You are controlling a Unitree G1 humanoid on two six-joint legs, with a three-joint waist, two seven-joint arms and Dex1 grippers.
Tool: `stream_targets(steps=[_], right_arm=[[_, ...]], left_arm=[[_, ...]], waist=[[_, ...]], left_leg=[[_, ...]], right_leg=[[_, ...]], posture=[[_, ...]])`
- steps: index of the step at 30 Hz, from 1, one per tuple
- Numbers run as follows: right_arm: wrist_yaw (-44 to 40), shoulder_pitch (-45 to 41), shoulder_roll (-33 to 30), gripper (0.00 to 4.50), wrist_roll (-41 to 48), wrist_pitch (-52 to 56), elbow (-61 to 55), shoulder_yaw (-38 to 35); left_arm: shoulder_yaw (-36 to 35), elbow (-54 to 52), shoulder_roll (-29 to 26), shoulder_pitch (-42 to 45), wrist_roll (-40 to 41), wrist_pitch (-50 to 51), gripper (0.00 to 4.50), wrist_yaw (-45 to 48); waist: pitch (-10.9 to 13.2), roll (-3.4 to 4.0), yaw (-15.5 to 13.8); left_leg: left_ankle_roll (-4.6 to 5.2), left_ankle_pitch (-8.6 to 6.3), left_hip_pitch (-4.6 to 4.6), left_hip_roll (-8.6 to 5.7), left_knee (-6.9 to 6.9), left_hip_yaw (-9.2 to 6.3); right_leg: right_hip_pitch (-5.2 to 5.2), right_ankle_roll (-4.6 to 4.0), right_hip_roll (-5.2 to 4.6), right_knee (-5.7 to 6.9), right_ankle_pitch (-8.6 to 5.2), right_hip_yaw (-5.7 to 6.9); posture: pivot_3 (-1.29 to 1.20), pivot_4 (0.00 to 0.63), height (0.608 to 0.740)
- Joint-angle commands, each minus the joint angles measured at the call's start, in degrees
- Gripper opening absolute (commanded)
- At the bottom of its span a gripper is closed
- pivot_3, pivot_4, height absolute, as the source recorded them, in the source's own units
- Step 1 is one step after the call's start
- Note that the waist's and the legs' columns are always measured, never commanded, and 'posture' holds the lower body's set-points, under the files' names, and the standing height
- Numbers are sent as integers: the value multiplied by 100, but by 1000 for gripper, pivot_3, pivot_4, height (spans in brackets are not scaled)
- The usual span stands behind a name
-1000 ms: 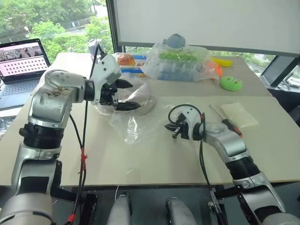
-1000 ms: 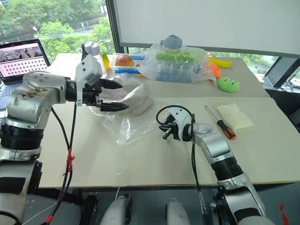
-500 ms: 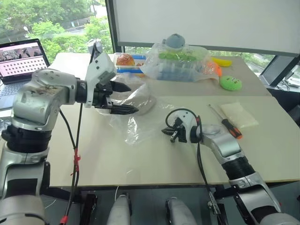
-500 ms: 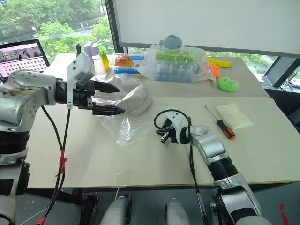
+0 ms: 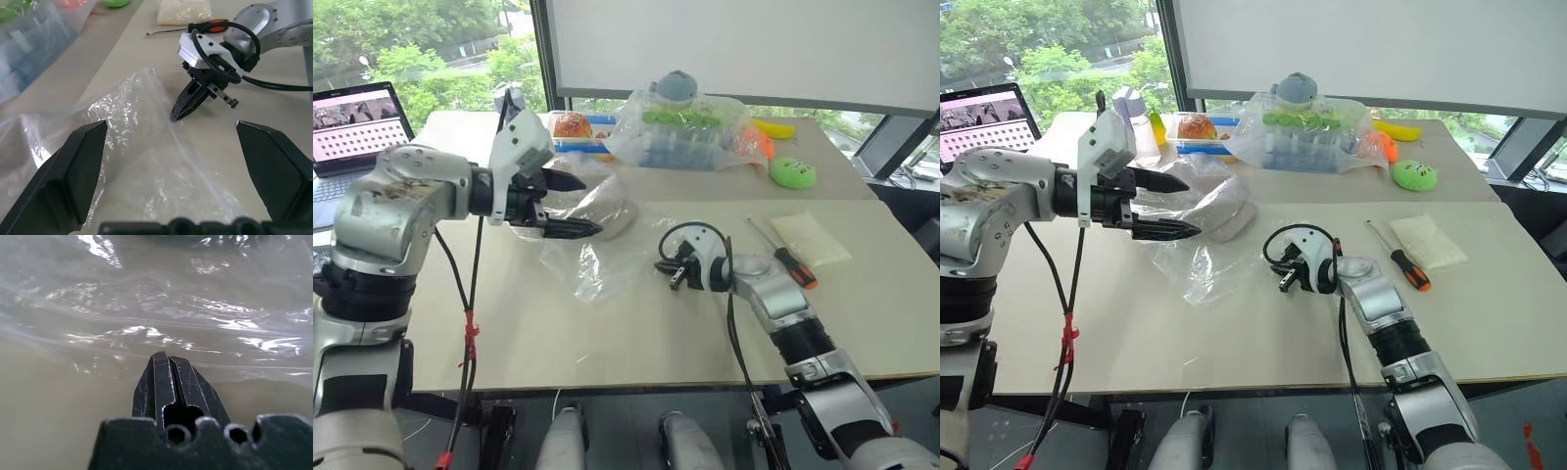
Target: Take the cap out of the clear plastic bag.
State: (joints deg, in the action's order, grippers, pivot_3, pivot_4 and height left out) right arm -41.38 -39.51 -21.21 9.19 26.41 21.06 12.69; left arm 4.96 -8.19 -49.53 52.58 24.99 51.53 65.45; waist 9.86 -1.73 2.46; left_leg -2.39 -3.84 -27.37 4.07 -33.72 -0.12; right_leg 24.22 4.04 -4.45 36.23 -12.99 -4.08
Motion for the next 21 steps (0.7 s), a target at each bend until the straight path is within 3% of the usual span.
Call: stream_targets(steps=[1, 6, 13, 21], right_arm=[[97, -229, 256, 33, 38, -400, 224, -259], [0, -344, 562, 33, 315, -472, 258, -576], [-307, -382, 621, 33, 1006, 199, -668, -968], [-269, -423, 512, 33, 862, 517, -1069, -710]], left_arm=[[-221, -227, -107, 36, 118, 60, 4500, -99], [-244, -345, -155, -39, 231, 149, 4500, -142], [-104, -603, -208, -219, 402, 208, 4500, -75], [-29, -525, -124, -177, 435, 149, 4500, -139]], waist=[[0, 0, 15], [1, 1, 16], [1, 1, -8], [1, 1, -2]], left_leg=[[0, 0, 1, 0, 0, 0], [1, 0, 0, 0, 6, 0], [0, 0, -1, 0, 11, -1], [-1, 0, 0, 1, 14, 0]], right_leg=[[0, 0, 0, 1, 0, 0], [2, 1, 1, 1, 0, 0], [2, 0, 1, 1, -1, 0], [5, -3, 0, 0, -2, 0]], posture=[[0, 150, 740], [0, 150, 740], [0, 150, 740], [0, 150, 740]])
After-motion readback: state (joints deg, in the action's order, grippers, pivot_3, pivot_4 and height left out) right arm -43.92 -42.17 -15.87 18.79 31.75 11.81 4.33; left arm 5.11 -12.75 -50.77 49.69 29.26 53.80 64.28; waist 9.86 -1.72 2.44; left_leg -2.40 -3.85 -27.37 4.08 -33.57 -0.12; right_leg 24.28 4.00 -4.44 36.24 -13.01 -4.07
